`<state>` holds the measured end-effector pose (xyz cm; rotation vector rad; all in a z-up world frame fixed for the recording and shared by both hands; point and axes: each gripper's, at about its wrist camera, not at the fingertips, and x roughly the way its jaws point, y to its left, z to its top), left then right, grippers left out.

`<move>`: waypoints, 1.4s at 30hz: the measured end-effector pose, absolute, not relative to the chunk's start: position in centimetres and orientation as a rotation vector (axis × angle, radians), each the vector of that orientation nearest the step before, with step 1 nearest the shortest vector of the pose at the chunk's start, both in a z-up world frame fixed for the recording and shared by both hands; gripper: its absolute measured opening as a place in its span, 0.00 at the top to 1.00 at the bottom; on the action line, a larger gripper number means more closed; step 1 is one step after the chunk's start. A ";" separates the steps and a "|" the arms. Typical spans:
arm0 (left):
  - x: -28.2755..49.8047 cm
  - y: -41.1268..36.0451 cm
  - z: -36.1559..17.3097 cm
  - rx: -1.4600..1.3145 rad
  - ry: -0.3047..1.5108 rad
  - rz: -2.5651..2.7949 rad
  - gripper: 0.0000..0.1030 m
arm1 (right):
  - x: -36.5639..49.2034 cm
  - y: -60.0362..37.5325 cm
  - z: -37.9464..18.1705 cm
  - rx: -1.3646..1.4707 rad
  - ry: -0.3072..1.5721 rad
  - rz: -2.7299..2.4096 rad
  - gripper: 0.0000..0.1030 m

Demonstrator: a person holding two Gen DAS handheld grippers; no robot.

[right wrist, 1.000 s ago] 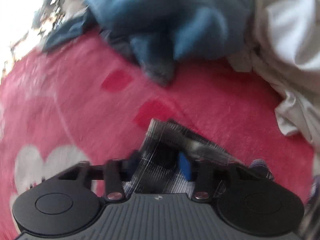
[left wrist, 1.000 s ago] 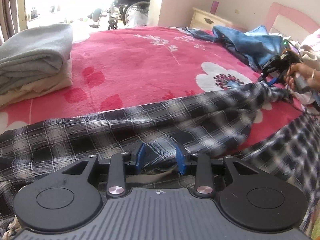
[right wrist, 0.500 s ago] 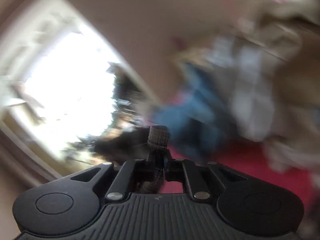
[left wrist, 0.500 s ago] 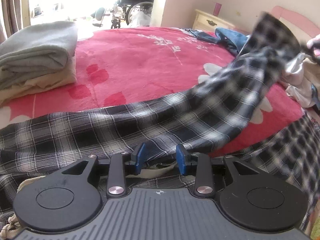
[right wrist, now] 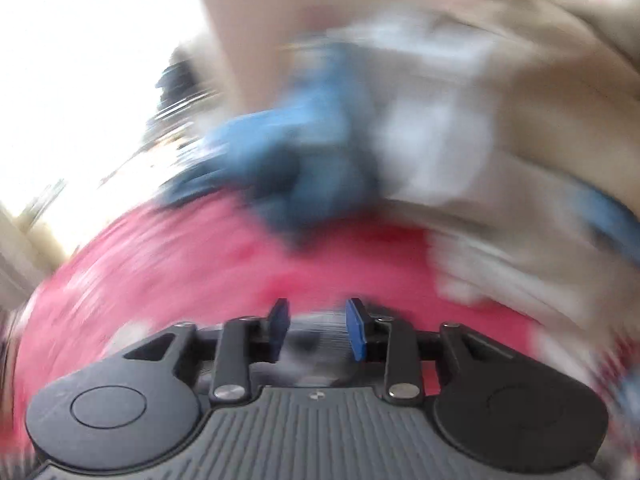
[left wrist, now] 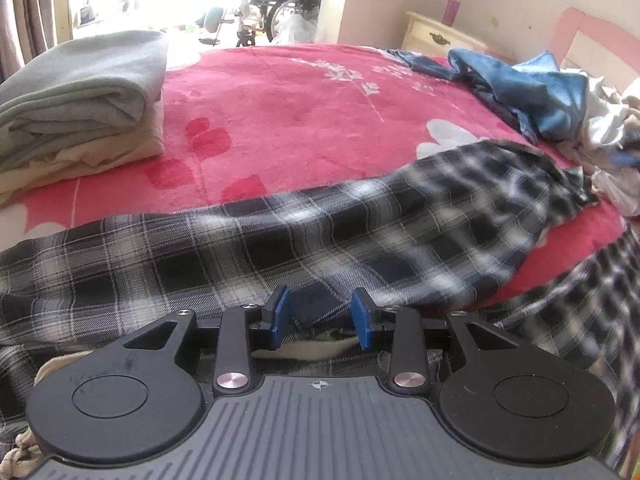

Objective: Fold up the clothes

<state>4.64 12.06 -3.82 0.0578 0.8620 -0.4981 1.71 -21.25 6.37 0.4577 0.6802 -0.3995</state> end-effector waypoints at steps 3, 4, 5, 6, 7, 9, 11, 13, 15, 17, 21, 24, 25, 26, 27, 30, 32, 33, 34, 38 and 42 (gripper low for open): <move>4.8 11.5 -3.9 0.058 0.863 -0.506 0.68 | 7.5 -14.0 6.9 0.225 0.730 -0.095 0.62; 4.8 11.4 -4.0 0.061 0.862 -0.509 0.68 | 9.3 -11.5 7.0 0.148 0.744 0.009 0.62; 4.8 11.2 -4.0 0.065 0.859 -0.512 0.68 | 10.7 -8.6 6.9 0.074 0.759 0.115 0.62; 4.8 11.2 -4.0 0.069 0.855 -0.513 0.68 | 12.1 -5.8 6.7 0.001 0.772 0.220 0.62; 4.8 11.2 -4.0 0.072 0.849 -0.513 0.68 | 13.5 -2.9 6.5 -0.073 0.783 0.325 0.62; 4.9 11.3 -4.0 0.077 0.841 -0.510 0.68 | 15.2 2.0 5.6 -0.199 0.807 0.476 0.62; 5.2 11.7 -4.0 0.074 0.841 -0.501 0.68 | 16.6 5.7 4.7 -0.284 0.823 0.563 0.62; 5.5 12.2 -4.1 0.076 0.841 -0.488 0.68 | 18.4 7.8 3.5 -0.274 0.842 0.612 0.62; 5.8 12.7 -4.1 0.091 0.831 -0.476 0.68 | 20.2 9.8 2.4 -0.261 0.862 0.660 0.62; 6.2 13.4 -3.9 0.103 0.808 -0.462 0.68 | 20.9 11.4 1.6 -0.264 0.867 0.721 0.62; 7.9 15.1 -3.4 0.083 0.799 -0.422 0.68 | 22.5 13.9 0.6 -0.224 0.902 0.807 0.62; 8.1 16.3 -3.6 0.057 0.809 -0.383 0.68 | 23.9 16.0 0.2 -0.169 0.927 0.874 0.62; 8.1 16.8 -3.7 0.047 0.812 -0.372 0.68 | 24.3 16.7 0.2 -0.157 0.929 0.900 0.62; 8.0 17.2 -3.9 0.038 0.816 -0.360 0.68 | 24.5 17.9 0.0 -0.166 0.930 0.921 0.62; 7.9 17.6 -4.0 0.029 0.820 -0.349 0.68 | 24.8 19.1 -0.1 -0.175 0.931 0.943 0.62; 7.4 19.0 -4.3 0.003 0.831 -0.312 0.68 | 25.9 22.3 -0.9 -0.187 0.938 0.965 0.62; 7.0 20.1 -4.2 -0.012 0.836 -0.285 0.68 | 26.8 24.3 -1.3 -0.155 0.943 0.975 0.62; 6.8 20.7 -4.2 -0.018 0.835 -0.270 0.68 | 27.3 25.2 -1.5 -0.134 0.948 0.987 0.62; 6.6 21.2 -4.1 -0.023 0.833 -0.256 0.68 | 27.7 26.0 -1.7 -0.117 0.953 0.988 0.62; 6.1 23.1 -4.4 -0.014 0.834 -0.198 0.68 | 29.1 28.8 -3.0 -0.067 1.035 0.997 0.60; 5.5 24.5 -5.0 -0.020 0.835 -0.180 0.68 | 28.1 30.3 -3.4 -0.107 1.072 1.061 0.59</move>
